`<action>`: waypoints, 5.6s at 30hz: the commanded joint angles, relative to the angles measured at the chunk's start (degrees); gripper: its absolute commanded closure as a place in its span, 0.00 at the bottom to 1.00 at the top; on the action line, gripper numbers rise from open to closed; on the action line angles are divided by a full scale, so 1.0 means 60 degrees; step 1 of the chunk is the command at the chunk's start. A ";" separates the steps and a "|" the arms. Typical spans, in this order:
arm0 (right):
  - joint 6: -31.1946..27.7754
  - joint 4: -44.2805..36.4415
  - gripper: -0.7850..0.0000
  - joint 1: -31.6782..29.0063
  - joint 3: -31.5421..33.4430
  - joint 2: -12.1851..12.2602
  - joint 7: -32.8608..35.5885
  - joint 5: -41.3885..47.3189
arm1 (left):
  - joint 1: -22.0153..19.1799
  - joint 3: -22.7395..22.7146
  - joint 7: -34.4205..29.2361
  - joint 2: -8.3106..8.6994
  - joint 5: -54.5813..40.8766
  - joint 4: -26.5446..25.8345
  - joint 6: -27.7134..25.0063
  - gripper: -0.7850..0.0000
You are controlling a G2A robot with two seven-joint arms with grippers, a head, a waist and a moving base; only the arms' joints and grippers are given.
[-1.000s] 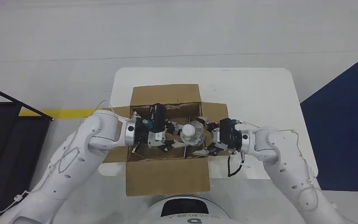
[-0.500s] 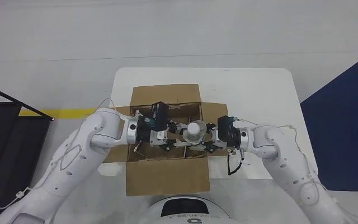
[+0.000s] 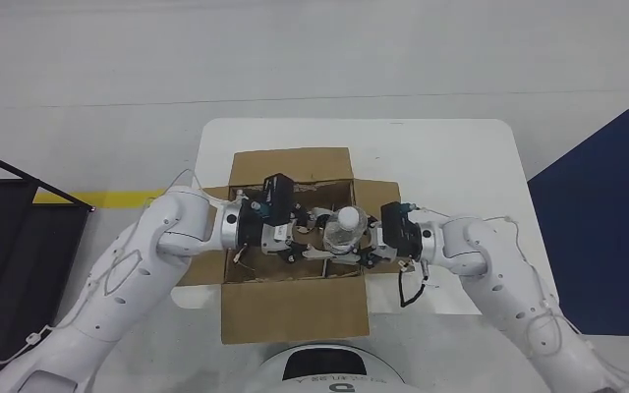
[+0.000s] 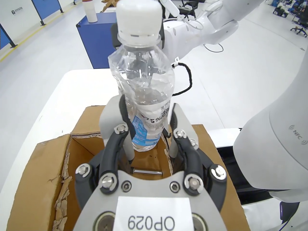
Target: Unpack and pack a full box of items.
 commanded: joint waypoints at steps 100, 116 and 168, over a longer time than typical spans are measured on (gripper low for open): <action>0.2439 0.9948 0.00 -0.0205 0.2978 -0.0359 -0.7874 -0.0679 | 0.2938 -0.4044 0.2794 0.0581 0.1758 -0.0268 0.0000 0.00; 0.1354 0.6832 0.00 -0.3246 0.5466 0.0403 -0.8982 -0.1055 | 0.2938 -0.4044 0.2794 0.0581 0.1758 -0.0268 0.0000 0.00; 0.0749 0.1507 0.00 -0.2445 0.4722 0.0265 -0.6533 -0.2743 | -0.1557 -0.1396 0.0047 -0.0031 -0.4889 0.9514 0.0648 0.00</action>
